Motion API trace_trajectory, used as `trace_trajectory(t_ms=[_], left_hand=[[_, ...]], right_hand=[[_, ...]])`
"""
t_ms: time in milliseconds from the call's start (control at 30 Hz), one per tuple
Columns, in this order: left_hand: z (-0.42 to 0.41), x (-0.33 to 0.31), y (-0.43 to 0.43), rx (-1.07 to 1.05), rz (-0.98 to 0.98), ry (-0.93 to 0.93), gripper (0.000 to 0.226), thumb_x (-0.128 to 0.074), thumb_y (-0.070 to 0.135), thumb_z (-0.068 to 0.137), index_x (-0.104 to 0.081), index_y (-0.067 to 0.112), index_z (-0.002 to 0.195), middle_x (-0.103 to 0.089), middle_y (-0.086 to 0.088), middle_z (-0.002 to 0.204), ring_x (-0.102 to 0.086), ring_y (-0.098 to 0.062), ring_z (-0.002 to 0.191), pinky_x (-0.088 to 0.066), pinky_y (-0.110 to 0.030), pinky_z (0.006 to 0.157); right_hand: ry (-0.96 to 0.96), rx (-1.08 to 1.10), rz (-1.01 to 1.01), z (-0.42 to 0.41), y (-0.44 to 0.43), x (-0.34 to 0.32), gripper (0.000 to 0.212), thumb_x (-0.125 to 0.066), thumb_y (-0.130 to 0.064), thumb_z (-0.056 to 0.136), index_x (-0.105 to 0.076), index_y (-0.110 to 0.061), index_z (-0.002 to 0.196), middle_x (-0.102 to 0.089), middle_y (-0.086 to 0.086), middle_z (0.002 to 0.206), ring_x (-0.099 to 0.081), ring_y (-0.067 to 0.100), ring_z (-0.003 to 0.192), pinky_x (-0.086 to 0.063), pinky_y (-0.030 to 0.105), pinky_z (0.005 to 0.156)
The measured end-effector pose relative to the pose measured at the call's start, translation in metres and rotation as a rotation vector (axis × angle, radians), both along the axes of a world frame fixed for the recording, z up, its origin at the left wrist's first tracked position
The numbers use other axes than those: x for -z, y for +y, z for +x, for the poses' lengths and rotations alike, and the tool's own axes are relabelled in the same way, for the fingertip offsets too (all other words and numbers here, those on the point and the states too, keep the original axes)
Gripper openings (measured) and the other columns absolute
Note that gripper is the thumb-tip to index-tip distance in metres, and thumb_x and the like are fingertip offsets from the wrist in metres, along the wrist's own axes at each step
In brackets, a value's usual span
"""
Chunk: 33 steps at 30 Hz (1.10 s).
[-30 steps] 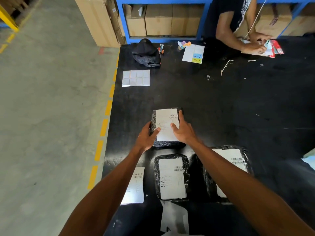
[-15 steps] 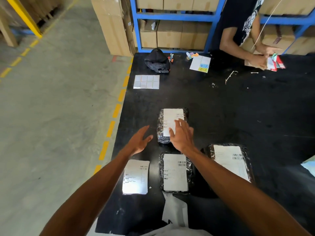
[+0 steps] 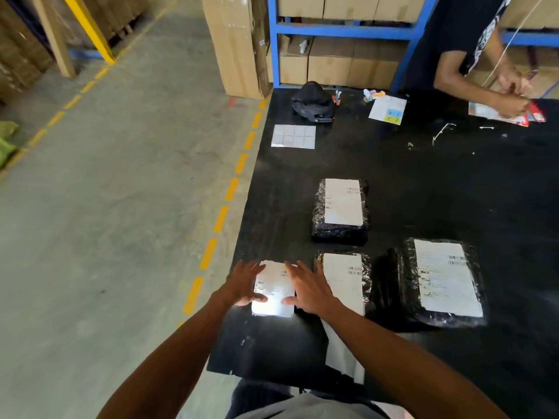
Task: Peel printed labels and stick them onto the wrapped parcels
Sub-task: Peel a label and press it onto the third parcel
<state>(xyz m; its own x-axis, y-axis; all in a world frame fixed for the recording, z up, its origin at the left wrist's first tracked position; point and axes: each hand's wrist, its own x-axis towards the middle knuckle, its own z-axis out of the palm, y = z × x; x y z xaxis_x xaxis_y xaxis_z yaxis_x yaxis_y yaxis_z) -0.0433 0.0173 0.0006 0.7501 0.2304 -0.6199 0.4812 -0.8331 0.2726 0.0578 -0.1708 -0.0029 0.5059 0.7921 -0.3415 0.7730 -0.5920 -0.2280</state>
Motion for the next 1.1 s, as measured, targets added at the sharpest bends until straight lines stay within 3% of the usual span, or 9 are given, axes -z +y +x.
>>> trace_trajectory(t_ms=[200, 400, 567, 733, 833, 900, 1000, 1100], left_hand=[[-0.011, 0.015, -0.006, 0.067, 0.134, -0.044, 0.089, -0.061, 0.058, 0.089, -0.011, 0.035, 0.158, -0.002, 0.004, 0.168, 0.001, -0.035, 0.154, -0.011, -0.06, 0.12], [-0.017, 0.02, -0.004, 0.099, 0.181, -0.12, 0.077, -0.054, 0.058, 0.093, -0.018, 0.037, 0.157, -0.008, 0.003, 0.168, -0.003, -0.031, 0.155, -0.011, -0.057, 0.121], [-0.023, 0.026, -0.003, 0.079, 0.134, -0.163, 0.065, -0.049, 0.058, 0.096, -0.027, 0.04, 0.154, -0.012, 0.004, 0.167, -0.008, -0.028, 0.155, -0.008, -0.055, 0.122], [-0.03, 0.031, -0.007, -0.012, 0.02, -0.286, 0.063, -0.043, 0.068, 0.091, -0.043, 0.039, 0.148, -0.029, 0.003, 0.161, -0.025, -0.024, 0.148, -0.018, -0.049, 0.123], [-0.031, 0.026, -0.012, -0.106, -0.046, -0.397, 0.082, -0.027, 0.09, 0.076, -0.055, 0.042, 0.137, -0.049, 0.006, 0.142, -0.043, -0.019, 0.13, -0.035, -0.046, 0.115], [-0.029, 0.021, -0.017, -0.226, -0.197, -0.4, 0.063, -0.043, 0.084, 0.079, -0.056, 0.047, 0.128, -0.053, 0.008, 0.134, -0.052, -0.015, 0.122, -0.044, -0.041, 0.11], [-0.014, -0.002, -0.028, -0.403, -0.404, -0.432, 0.048, -0.055, 0.077, 0.079, -0.053, 0.053, 0.12, -0.056, 0.011, 0.137, -0.057, -0.014, 0.123, -0.045, -0.031, 0.107], [0.01, -0.031, -0.041, -0.578, -0.51, -0.599, 0.056, -0.073, 0.042, 0.087, -0.052, 0.031, 0.137, -0.057, 0.008, 0.134, -0.055, -0.011, 0.121, -0.046, -0.027, 0.101]], right_hand=[[-0.02, 0.027, -0.033, -0.016, -0.001, 0.012, 0.099, -0.062, -0.058, 0.091, -0.013, -0.01, 0.161, -0.021, 0.007, 0.169, -0.009, 0.027, 0.158, 0.004, 0.067, 0.122], [-0.045, 0.088, -0.008, -0.02, 0.004, 0.009, 0.087, -0.063, -0.054, 0.09, -0.026, -0.013, 0.158, -0.032, 0.009, 0.165, -0.016, 0.028, 0.157, 0.016, 0.062, 0.12], [-0.102, 0.061, 0.039, -0.024, 0.003, 0.012, 0.061, -0.056, -0.045, 0.096, -0.049, -0.015, 0.149, -0.055, 0.007, 0.151, -0.025, 0.024, 0.155, 0.042, 0.046, 0.107], [-0.117, 0.083, 0.083, -0.026, 0.0, -0.001, 0.04, -0.049, -0.035, 0.103, -0.065, -0.016, 0.135, -0.061, 0.01, 0.143, -0.036, 0.022, 0.151, 0.037, 0.043, 0.11], [-0.224, 0.025, 0.1, -0.027, -0.006, -0.007, 0.021, -0.077, -0.036, 0.085, -0.081, -0.024, 0.102, -0.079, 0.004, 0.108, -0.064, 0.021, 0.128, 0.029, 0.049, 0.119], [-0.269, 0.067, 0.212, -0.024, -0.011, -0.005, 0.017, -0.088, -0.035, 0.073, -0.082, -0.026, 0.087, -0.081, 0.004, 0.101, -0.072, 0.025, 0.114, 0.017, 0.048, 0.124], [-0.205, 0.169, 0.426, -0.019, -0.02, -0.011, 0.013, -0.075, -0.031, 0.086, -0.081, -0.024, 0.096, -0.077, 0.009, 0.115, -0.072, 0.024, 0.113, 0.01, 0.042, 0.126], [-0.181, 0.178, 0.542, -0.014, -0.03, -0.02, 0.017, -0.071, -0.027, 0.091, -0.078, -0.02, 0.105, -0.079, 0.005, 0.112, -0.071, 0.017, 0.116, 0.003, 0.046, 0.128]])
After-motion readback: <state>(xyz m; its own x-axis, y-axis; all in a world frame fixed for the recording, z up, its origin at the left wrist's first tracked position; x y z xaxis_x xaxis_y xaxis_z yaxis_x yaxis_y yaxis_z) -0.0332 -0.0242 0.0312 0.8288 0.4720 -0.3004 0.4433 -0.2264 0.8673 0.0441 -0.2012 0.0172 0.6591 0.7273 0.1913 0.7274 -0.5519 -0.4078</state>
